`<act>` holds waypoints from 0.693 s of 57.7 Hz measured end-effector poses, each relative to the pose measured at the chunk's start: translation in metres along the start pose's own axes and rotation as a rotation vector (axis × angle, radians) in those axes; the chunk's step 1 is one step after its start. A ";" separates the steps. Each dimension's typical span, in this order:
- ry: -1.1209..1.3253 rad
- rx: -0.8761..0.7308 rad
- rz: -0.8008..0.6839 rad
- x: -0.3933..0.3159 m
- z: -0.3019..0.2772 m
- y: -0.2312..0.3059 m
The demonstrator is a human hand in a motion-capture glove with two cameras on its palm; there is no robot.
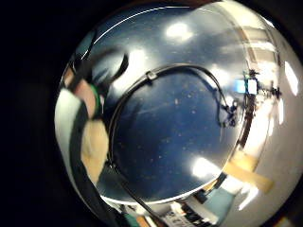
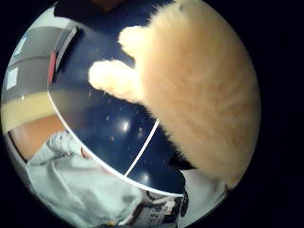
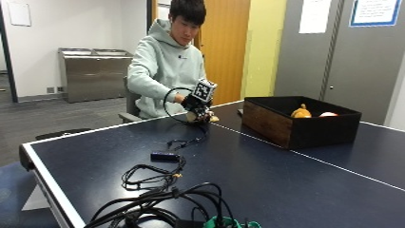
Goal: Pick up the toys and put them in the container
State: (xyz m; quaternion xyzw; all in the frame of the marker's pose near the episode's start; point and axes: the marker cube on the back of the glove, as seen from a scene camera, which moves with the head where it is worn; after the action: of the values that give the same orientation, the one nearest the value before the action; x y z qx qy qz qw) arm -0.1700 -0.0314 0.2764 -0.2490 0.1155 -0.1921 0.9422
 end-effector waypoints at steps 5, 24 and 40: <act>-0.154 -0.105 0.004 -0.010 -0.001 0.000; -0.208 -0.198 -0.058 -0.006 -0.093 0.003; -0.013 0.102 0.019 -0.001 -0.249 -0.042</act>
State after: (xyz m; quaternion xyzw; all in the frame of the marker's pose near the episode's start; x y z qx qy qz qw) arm -0.2617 -0.1705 0.0863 -0.2009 0.1021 -0.1871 0.9561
